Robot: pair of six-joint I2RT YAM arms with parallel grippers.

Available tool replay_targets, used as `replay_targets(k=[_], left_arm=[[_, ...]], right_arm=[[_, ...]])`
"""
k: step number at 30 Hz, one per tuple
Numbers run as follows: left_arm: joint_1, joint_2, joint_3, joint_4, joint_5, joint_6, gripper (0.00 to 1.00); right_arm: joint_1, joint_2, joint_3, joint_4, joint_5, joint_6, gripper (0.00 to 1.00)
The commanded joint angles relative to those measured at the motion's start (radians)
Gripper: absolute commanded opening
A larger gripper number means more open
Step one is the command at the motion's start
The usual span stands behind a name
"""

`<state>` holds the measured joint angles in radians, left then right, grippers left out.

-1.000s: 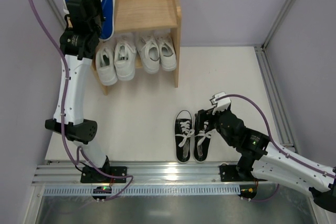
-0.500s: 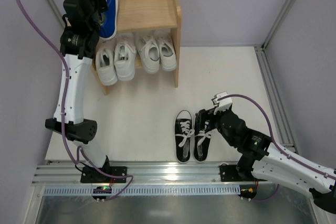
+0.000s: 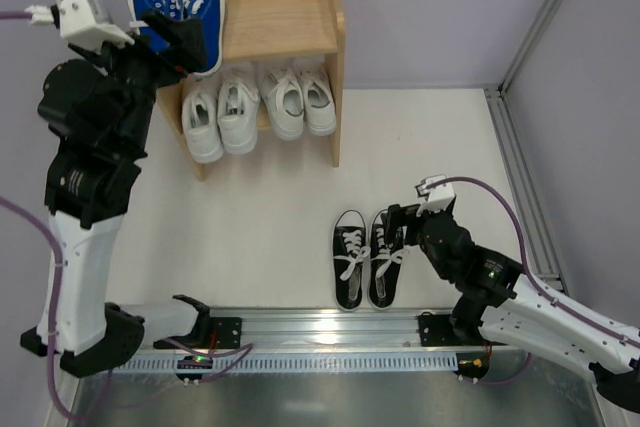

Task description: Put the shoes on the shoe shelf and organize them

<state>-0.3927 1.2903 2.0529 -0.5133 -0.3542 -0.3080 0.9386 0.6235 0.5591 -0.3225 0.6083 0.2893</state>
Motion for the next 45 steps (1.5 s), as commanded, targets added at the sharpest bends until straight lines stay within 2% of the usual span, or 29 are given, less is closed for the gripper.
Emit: replay_targets(k=[1, 4, 5, 6, 8, 11, 16, 24, 28, 30, 34, 41, 45], left_arm=[[-0.052, -0.121, -0.199, -0.036, 0.103, -0.17, 1.0], [-0.205, -0.207, -0.426, -0.036, 0.063, -0.226, 1.0], [-0.294, -0.221, -0.482, -0.031, 0.037, -0.241, 1.0], [-0.337, -0.233, -0.596, -0.025, -0.01, -0.262, 1.0], [-0.475, -0.243, -0.693, -0.008, -0.081, -0.289, 1.0], [-0.613, -0.209, -0.836, 0.021, -0.182, -0.354, 1.0], [-0.741, -0.142, -1.017, 0.071, -0.272, -0.522, 1.0], [-0.883, -0.014, -1.125, 0.174, -0.293, -0.652, 1.0], [-0.928, 0.004, -1.18, 0.193, -0.304, -0.706, 1.0], [-0.936, -0.008, -1.232, 0.208, -0.305, -0.741, 1.0], [-0.954, -0.034, -1.278, 0.177, -0.342, -0.787, 1.0], [-0.976, -0.134, -1.317, 0.041, -0.445, -0.838, 1.0], [-0.974, -0.244, -1.359, -0.036, -0.485, -0.855, 1.0]], right_arm=[[-0.009, -0.044, 0.03, -0.061, 0.064, 0.106, 1.0], [-0.011, -0.09, 0.009, -0.131, 0.12, 0.215, 1.0], [-0.011, -0.106, 0.004, -0.151, 0.14, 0.256, 1.0], [-0.011, -0.113, 0.005, -0.174, 0.152, 0.278, 1.0], [-0.011, -0.114, 0.019, -0.251, 0.172, 0.322, 1.0], [-0.011, -0.099, 0.041, -0.343, 0.194, 0.402, 1.0], [-0.011, -0.062, 0.058, -0.454, 0.173, 0.545, 1.0], [-0.011, -0.019, 0.036, -0.472, 0.107, 0.579, 1.0], [-0.011, 0.024, 0.006, -0.336, -0.022, 0.504, 1.0], [-0.012, 0.048, -0.016, -0.288, -0.083, 0.487, 1.0], [-0.011, 0.088, -0.033, -0.236, -0.108, 0.502, 1.0], [-0.011, 0.29, -0.005, -0.216, -0.186, 0.525, 1.0], [-0.011, 0.343, -0.005, -0.188, -0.202, 0.537, 1.0]])
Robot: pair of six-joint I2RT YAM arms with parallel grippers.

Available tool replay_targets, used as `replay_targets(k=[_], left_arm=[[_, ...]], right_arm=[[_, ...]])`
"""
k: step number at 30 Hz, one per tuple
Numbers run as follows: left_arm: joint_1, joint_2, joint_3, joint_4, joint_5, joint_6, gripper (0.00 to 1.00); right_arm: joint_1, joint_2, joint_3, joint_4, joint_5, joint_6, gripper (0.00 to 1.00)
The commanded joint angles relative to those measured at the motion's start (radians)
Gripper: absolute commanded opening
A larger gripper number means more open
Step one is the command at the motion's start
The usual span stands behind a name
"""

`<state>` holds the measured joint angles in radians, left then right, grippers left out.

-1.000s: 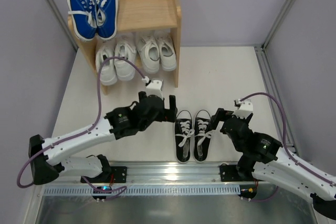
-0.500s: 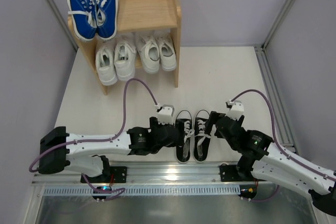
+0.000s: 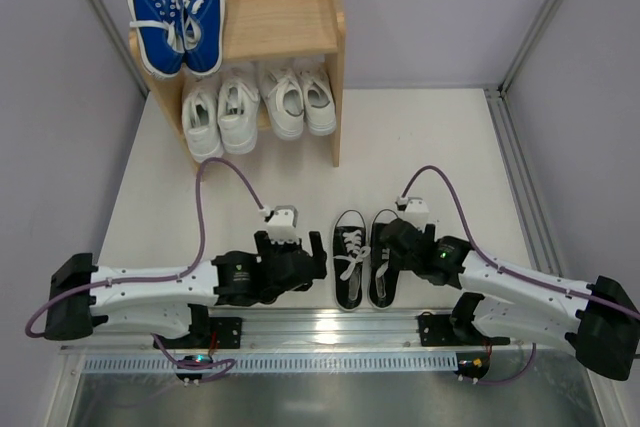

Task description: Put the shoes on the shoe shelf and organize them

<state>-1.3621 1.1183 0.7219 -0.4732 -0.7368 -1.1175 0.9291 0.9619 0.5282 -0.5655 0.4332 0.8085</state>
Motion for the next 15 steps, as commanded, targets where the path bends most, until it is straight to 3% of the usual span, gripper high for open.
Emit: replay_targets(k=[1, 7, 12, 15], left_arm=[[-0.005, -0.09, -0.038, -0.09, -0.11, -0.057, 1.0], [-0.005, -0.214, -0.099, -0.186, -0.131, -0.103, 1.0], [-0.005, -0.267, -0.127, -0.194, -0.127, -0.105, 1.0], [-0.005, -0.268, -0.124, -0.127, -0.112, -0.018, 1.0]], right_arm=[[-0.001, 0.009, 0.02, 0.059, -0.028, 0.017, 1.0], [0.005, 0.046, 0.055, 0.069, -0.033, 0.009, 0.91], [0.085, 0.023, 0.145, 0.03, 0.062, -0.031, 0.9], [0.122, 0.038, 0.233, -0.058, 0.154, -0.02, 0.9]])
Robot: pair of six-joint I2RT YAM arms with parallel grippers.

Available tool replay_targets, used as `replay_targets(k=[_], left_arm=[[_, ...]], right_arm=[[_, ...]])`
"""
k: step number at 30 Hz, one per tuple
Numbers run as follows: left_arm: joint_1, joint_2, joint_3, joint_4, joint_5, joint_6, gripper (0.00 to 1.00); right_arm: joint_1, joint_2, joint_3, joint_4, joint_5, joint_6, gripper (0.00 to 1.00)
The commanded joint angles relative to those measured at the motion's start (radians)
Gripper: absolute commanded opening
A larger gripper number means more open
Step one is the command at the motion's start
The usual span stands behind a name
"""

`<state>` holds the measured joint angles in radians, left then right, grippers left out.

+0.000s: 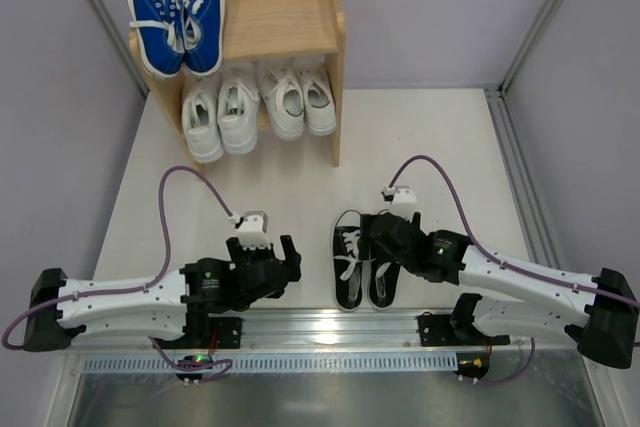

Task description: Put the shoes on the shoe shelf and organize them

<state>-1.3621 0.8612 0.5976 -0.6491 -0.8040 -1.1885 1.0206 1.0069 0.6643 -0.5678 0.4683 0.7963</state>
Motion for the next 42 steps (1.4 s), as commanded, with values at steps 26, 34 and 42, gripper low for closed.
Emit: replay_targets(k=[26, 34, 42], left_arm=[[-0.005, 0.659, 0.36, 0.422, 0.241, 0.271, 1.0], [-0.005, 0.837, 0.41, 0.327, 0.204, 0.176, 0.82], [-0.022, 0.814, 0.292, 0.37, 0.175, 0.096, 0.0]], right_arm=[[0.015, -0.427, 0.024, -0.308, 0.328, 0.1, 1.0], [0.015, -0.352, 0.038, -0.294, 0.303, 0.083, 1.0], [0.015, -0.406, 0.015, -0.273, 0.299, 0.063, 1.0]])
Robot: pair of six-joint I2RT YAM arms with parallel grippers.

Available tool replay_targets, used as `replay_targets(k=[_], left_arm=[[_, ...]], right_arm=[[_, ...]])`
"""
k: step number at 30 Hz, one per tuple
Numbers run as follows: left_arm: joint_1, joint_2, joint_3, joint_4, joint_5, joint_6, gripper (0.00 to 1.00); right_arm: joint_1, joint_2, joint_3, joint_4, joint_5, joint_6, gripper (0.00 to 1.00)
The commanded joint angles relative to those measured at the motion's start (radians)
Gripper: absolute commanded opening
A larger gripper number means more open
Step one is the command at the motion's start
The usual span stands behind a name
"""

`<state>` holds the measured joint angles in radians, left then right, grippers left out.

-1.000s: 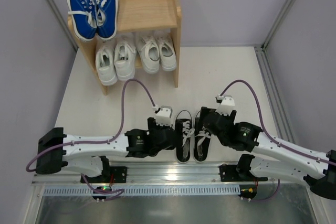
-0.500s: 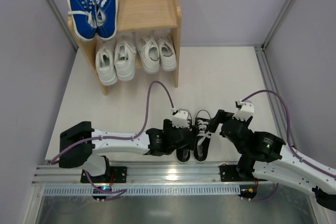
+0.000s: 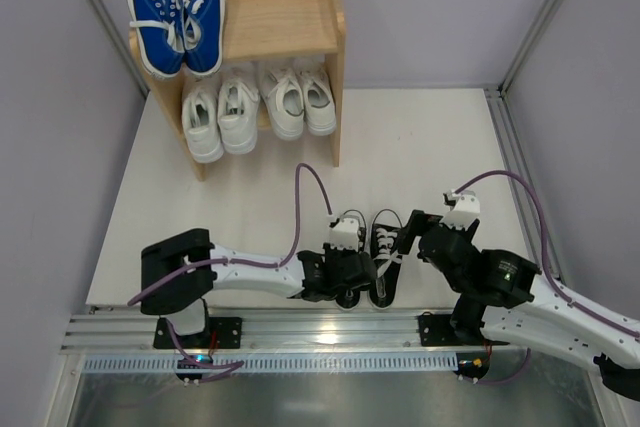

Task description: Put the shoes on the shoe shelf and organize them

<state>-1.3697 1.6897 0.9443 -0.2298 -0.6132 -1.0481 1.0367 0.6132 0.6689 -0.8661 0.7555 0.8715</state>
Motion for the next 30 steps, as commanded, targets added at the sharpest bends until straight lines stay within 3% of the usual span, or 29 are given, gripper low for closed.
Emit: replay_targets(k=[1, 8, 16, 19, 20, 22, 23, 25, 26, 30], left_arm=[[-0.022, -0.054, -0.049, -0.093, -0.034, -0.043, 0.0], [-0.123, -0.244, 0.151, -0.461, -0.177, -0.023, 0.0], [-0.226, -0.398, 0.442, -0.732, -0.364, 0.057, 0.0], [-0.235, -0.412, 0.597, -0.744, -0.482, 0.21, 0.0], [-0.235, -0.409, 0.635, -0.726, -0.522, 0.343, 0.0], [-0.227, -0.409, 0.717, -0.58, -0.637, 0.518, 0.0], [-0.197, -0.409, 0.738, -0.49, -0.635, 0.731, 0.0], [-0.135, -0.421, 0.746, -0.343, -0.579, 0.892, 0.0], [-0.05, -0.418, 0.76, -0.272, -0.539, 0.933, 0.0], [0.187, -0.325, 0.964, -0.322, -0.343, 1.023, 0.0]], right_arm=[[-0.001, -0.013, 0.008, 0.027, 0.015, -0.014, 1.0], [-0.001, -0.006, 0.012, 0.044, 0.018, -0.037, 1.0], [-0.001, -0.015, 0.017, 0.053, 0.036, -0.058, 1.0], [-0.001, -0.021, 0.02, 0.056, 0.042, -0.068, 1.0], [-0.001, -0.021, 0.02, 0.064, 0.042, -0.075, 1.0], [-0.003, -0.02, 0.024, 0.067, 0.041, -0.08, 1.0], [-0.001, -0.018, 0.029, 0.07, 0.036, -0.085, 1.0], [-0.003, -0.015, 0.034, 0.072, 0.036, -0.094, 1.0], [-0.001, -0.015, 0.035, 0.072, 0.036, -0.097, 1.0], [-0.001, -0.021, 0.026, 0.076, 0.039, -0.112, 1.0]])
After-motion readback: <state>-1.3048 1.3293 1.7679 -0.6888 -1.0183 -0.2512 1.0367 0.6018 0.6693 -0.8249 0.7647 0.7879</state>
